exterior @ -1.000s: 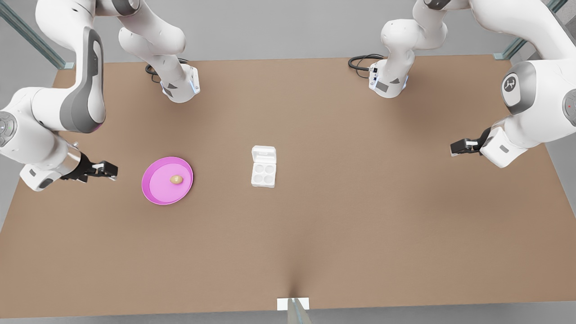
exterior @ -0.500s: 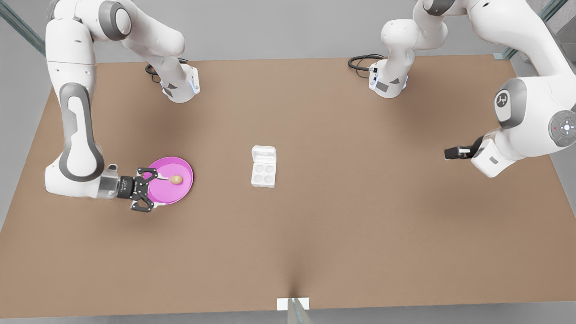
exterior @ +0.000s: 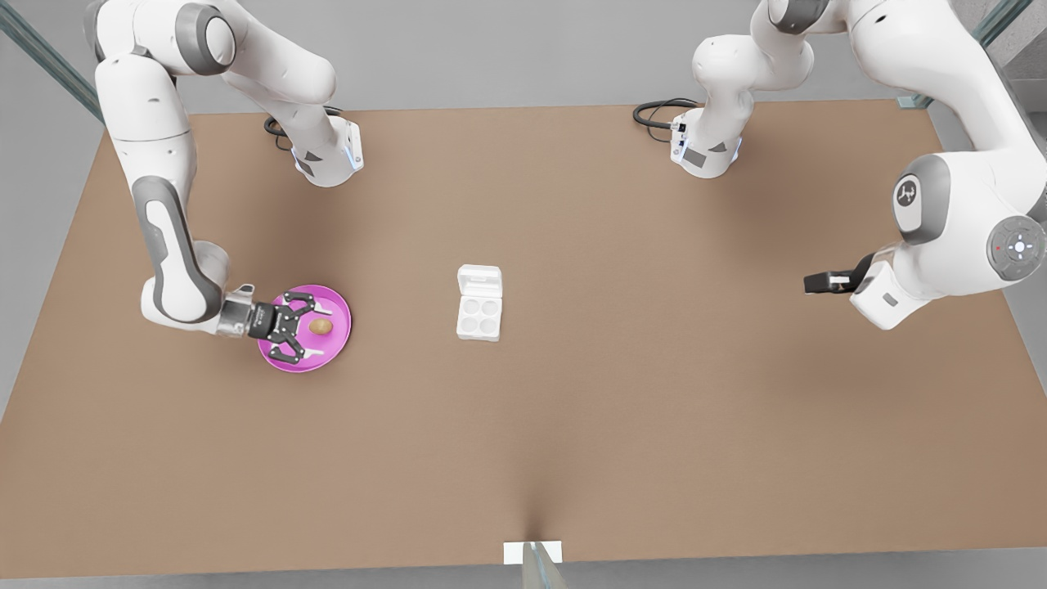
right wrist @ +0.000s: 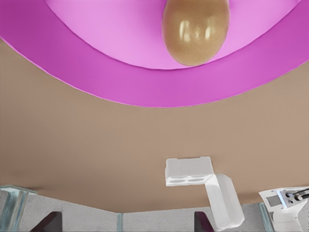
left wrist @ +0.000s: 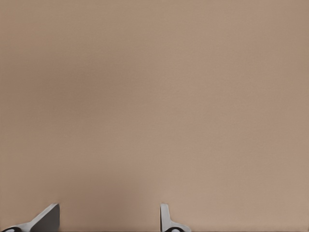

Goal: Pack egg into the box and close the box lid

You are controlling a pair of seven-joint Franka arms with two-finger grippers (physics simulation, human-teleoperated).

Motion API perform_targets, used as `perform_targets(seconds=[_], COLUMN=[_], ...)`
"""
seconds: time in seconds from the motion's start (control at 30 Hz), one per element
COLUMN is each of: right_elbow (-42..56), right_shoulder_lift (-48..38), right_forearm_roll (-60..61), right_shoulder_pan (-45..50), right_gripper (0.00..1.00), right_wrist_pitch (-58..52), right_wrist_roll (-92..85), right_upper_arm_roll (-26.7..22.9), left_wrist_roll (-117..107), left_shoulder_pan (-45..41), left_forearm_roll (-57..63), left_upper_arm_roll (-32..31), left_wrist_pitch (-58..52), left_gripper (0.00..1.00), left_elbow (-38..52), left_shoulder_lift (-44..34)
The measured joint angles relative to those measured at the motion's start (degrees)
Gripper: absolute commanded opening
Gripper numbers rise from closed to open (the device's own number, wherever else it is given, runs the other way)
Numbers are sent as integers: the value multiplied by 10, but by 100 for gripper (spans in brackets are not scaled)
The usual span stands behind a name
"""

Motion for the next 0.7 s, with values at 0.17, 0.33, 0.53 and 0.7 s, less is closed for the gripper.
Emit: perform_targets(seconds=[0.17,0.33,0.53,0.7], right_elbow=[0,24,11,10], right_shoulder_lift=[36,101,98,111], right_forearm_roll=[-1,1,0,0], right_shoulder_pan=[-51,-58,-72,-74], right_gripper=[100,100,100,98], right_wrist_pitch=[-26,-23,-64,-65], right_wrist_roll=[-33,-99,-122,-146], right_upper_arm_roll=[0,0,0,0], left_wrist_roll=[-1,-1,1,1], left_shoulder_pan=[0,0,0,0], left_forearm_roll=[0,1,1,1], left_upper_arm_roll=[0,0,0,0], left_wrist_pitch=[0,0,0,5], left_gripper=[100,100,100,100], left_elbow=[1,1,3,3], left_shoulder_lift=[1,1,1,4])
